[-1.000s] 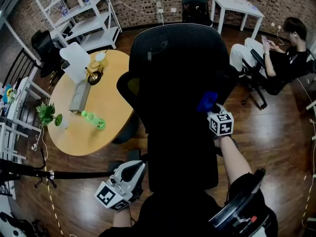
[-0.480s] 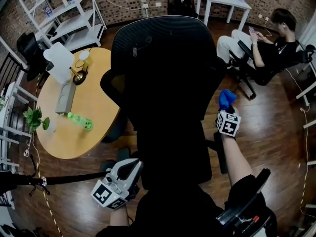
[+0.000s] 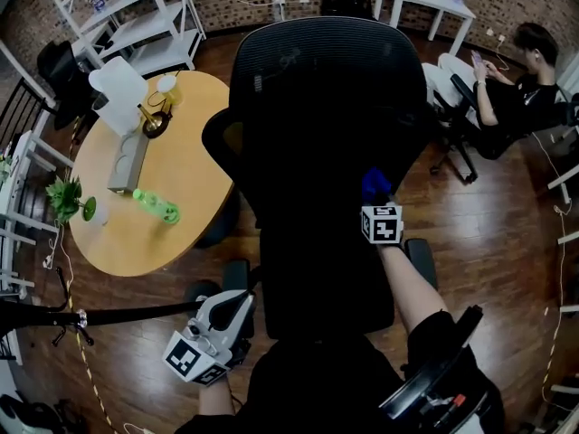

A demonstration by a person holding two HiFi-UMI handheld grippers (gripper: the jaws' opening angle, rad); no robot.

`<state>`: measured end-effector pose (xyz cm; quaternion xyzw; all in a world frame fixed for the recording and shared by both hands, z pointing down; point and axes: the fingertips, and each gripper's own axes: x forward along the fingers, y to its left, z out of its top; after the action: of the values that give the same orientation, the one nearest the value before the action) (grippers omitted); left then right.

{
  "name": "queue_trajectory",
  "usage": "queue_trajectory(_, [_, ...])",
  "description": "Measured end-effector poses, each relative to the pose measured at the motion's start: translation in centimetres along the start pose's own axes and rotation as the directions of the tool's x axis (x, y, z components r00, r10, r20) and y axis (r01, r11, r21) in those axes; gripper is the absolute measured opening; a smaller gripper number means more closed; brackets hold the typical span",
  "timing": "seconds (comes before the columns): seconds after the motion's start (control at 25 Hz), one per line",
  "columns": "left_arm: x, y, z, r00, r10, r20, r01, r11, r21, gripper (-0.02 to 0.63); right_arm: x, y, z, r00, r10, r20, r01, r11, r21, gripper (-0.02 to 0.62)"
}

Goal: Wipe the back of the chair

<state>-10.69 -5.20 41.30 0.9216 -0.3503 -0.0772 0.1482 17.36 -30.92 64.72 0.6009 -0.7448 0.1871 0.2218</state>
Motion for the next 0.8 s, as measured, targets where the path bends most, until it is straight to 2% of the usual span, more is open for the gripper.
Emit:
queue_trajectory(0.24, [-3.4,1.4,0.0,0.998,0.065,0.002,-0.065,0.998,0.01,0.006,1.8,8.1,0.0,0.993,0.119,-0.003,-0.119,0.99,-0.076,0.057])
queue_trajectory(0.44, [-5.7,2.1,0.5,0.993,0.12,0.013,-0.12,0.993,0.007,0.006,2.8,15.2,-0.5,0.973,0.228,-0.034,-0.231,0.961,-0.15,0.057])
queue_trajectory(0.52, [-6.6,2.2,0.6,0.99,0.139,0.012,-0.139,0.99,0.011,0.006,3.1,18.1,-0.6,0.959,0.278,-0.05,-0.283,0.944,-0.169,0.057])
queue_trajectory(0.64, [-8.2,2.4,0.6,0.985,0.173,0.003,-0.173,0.985,0.025,0.006,3.8,23.0,-1.0,0.928,0.362,-0.086,-0.373,0.902,-0.22,0.057])
queue_trajectory(0.8, [-10.6,3.1,0.7,0.972,0.233,0.007,-0.233,0.972,0.028,0.006,5.3,28.5,-1.1,0.899,0.415,-0.141,-0.438,0.865,-0.245,0.057])
